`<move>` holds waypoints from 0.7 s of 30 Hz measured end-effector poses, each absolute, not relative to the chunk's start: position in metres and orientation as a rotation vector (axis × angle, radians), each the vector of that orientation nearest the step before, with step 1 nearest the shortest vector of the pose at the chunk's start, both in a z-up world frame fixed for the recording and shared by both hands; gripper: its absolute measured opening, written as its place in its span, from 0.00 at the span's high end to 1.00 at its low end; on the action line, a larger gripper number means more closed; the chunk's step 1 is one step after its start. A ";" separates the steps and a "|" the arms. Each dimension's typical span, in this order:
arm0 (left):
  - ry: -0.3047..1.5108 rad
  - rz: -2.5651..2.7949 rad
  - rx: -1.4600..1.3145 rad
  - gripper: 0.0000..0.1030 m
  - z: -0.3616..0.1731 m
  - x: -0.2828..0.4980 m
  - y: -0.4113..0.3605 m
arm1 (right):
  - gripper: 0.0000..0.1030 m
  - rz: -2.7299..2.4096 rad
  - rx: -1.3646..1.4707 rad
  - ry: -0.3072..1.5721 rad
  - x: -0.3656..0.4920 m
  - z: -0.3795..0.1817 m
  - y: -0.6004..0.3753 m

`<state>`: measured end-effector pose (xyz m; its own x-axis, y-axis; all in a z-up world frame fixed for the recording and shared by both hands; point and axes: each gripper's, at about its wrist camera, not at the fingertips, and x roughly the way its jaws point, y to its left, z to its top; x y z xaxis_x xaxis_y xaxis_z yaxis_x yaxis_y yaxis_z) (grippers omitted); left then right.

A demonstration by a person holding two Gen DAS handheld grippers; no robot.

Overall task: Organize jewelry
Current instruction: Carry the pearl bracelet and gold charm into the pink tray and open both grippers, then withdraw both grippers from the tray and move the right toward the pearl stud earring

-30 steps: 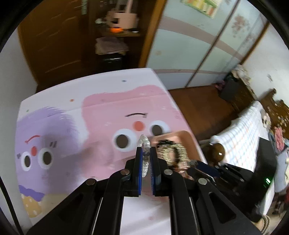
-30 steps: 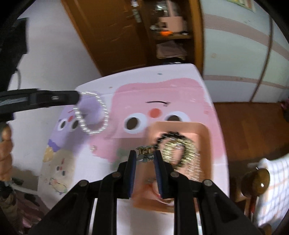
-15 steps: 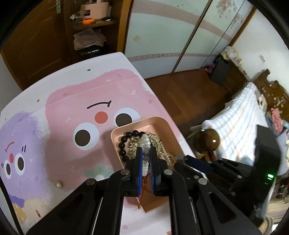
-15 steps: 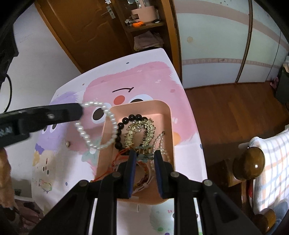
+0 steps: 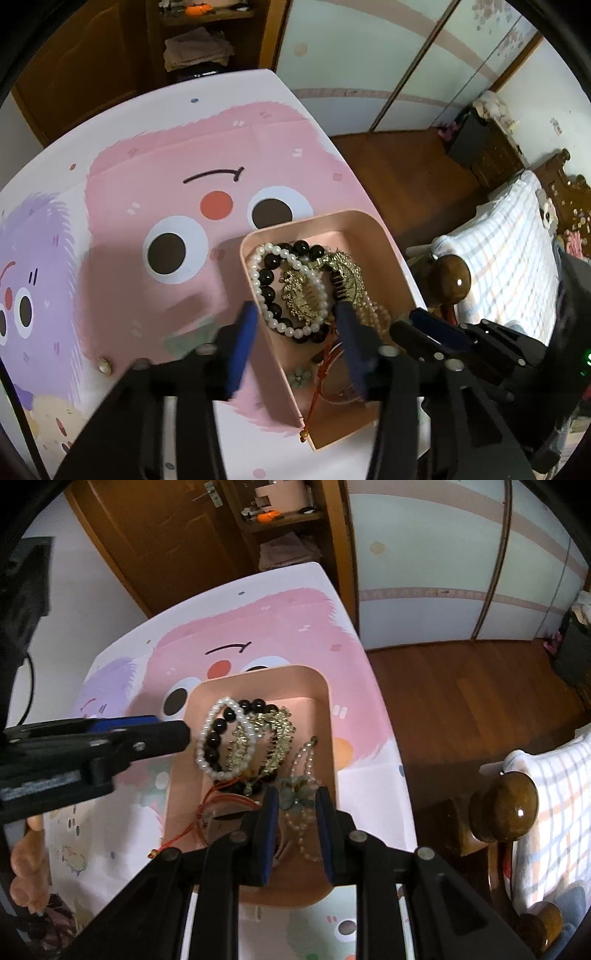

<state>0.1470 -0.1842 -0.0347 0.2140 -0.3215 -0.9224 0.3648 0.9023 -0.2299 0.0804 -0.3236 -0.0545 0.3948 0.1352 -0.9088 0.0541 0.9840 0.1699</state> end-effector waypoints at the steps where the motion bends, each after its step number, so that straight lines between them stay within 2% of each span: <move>1: 1.261 -0.474 0.038 0.53 -0.033 0.146 -0.183 | 0.80 0.049 0.188 1.176 0.081 -0.055 -0.323; 10: 1.228 -0.428 0.010 0.53 -0.024 0.141 -0.149 | 0.76 0.077 0.224 1.156 0.081 -0.045 -0.318; 14: 1.206 -0.397 0.003 0.44 -0.023 0.135 -0.133 | 0.76 0.098 0.213 1.145 0.079 -0.038 -0.308; 21: 1.182 -0.324 0.003 0.44 -0.028 0.119 -0.094 | 0.76 0.149 0.181 1.150 0.078 -0.033 -0.284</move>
<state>0.1186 -0.0939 -0.0282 0.3380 -0.2474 -0.9081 0.2503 0.9537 -0.1667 0.0778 -0.2837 -0.0326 0.4010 0.2094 -0.8918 -0.0239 0.9756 0.2183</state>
